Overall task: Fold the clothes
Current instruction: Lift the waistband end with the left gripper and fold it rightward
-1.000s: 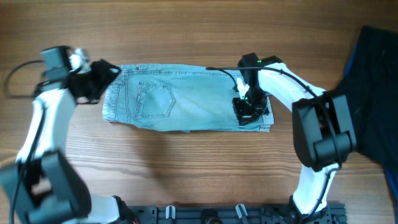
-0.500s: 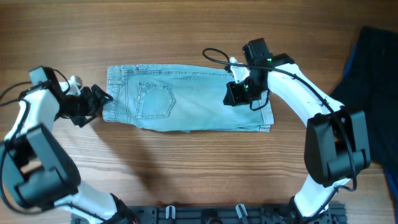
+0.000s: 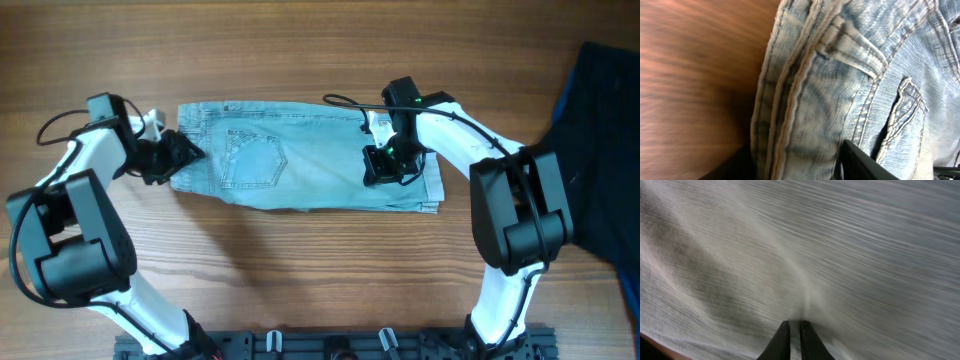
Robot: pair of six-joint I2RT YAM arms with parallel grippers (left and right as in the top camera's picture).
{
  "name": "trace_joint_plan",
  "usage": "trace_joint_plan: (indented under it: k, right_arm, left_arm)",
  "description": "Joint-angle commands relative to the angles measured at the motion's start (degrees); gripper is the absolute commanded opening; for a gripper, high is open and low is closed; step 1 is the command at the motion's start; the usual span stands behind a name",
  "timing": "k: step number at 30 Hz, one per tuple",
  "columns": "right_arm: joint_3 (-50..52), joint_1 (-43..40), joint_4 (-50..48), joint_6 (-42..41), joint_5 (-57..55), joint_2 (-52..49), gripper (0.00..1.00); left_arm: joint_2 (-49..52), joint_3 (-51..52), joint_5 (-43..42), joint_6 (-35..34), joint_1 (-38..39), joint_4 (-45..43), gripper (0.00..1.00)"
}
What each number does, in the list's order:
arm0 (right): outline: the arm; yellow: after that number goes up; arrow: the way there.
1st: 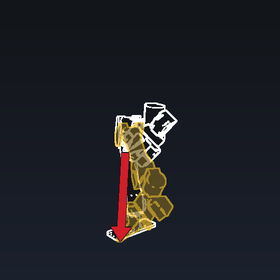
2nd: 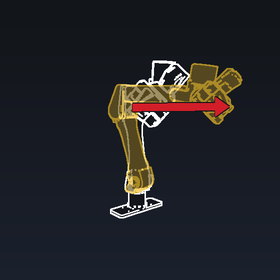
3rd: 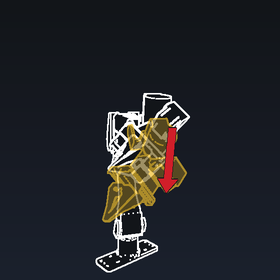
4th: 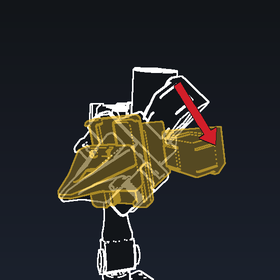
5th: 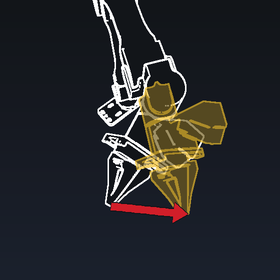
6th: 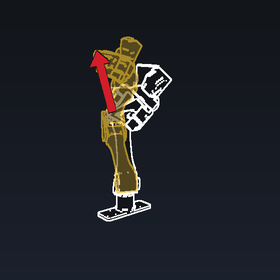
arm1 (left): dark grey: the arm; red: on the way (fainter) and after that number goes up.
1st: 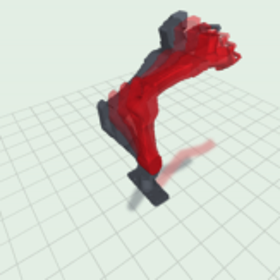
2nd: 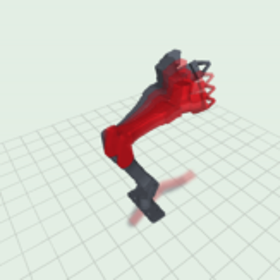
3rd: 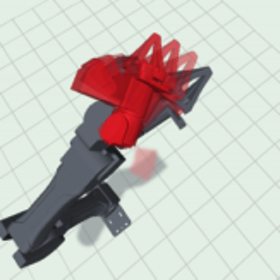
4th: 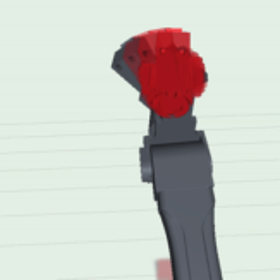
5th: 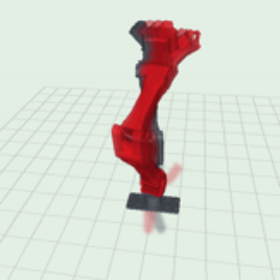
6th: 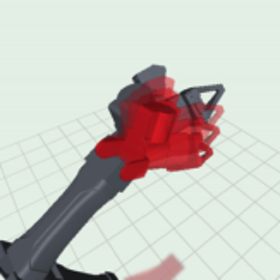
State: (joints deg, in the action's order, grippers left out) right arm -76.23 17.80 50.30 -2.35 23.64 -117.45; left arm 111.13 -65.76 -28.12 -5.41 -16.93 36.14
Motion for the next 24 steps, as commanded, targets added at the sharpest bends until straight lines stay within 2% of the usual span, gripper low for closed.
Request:
trace_joint_plan:
  k: [1,3,7,10,11,15,17,24]
  right_arm:
    - [0.2,0.1,0.1,-0.7,-1.2,-1.0,0.08]
    - [0.2,0.1,0.3,-0.7,-1.2,-1.0,0.07]
    - [0.2,0.1,0.7,-0.7,-1.4,-1.0,0.05]
    - [0.2,0.1,1.6,-0.7,-1.6,-1.0,0.05]
    - [0.2,0.1,2.2,-0.7,-2.1,-1.0,0.04]
    - [0.2,0.0,3.5,-0.8,-5.3,-1.0,0.04]
    - [0.2,-0.4,3.3,-0.9,-5.2,-0.9,0.04]
    - [0.2,-0.6,4.4,-0.8,-5.2,1.4,0.05]
  left_arm:
    - [6.3,2.0,3.5,0.7,3.7,-0.8,0.36]
    - [6.3,2.0,1.8,0.7,4.3,-0.8,0.17]
    - [6.1,1.9,-6.3,0.7,4.2,-0.7,0.08]
    - [4.9,-0.4,-7.3,1.5,3.1,4.2,0.05]
    - [3.9,-2.9,-6.7,3.3,2.1,9.1,0.04]
    - [-0.4,-15.6,-0.3,3.7,-1.5,26.8,0.04]
    - [-3.1,-25.2,5.2,3.8,-3.0,36.0,0.04]
    - [-6.3,-44.3,12.9,5.0,-0.1,47.9,0.04]
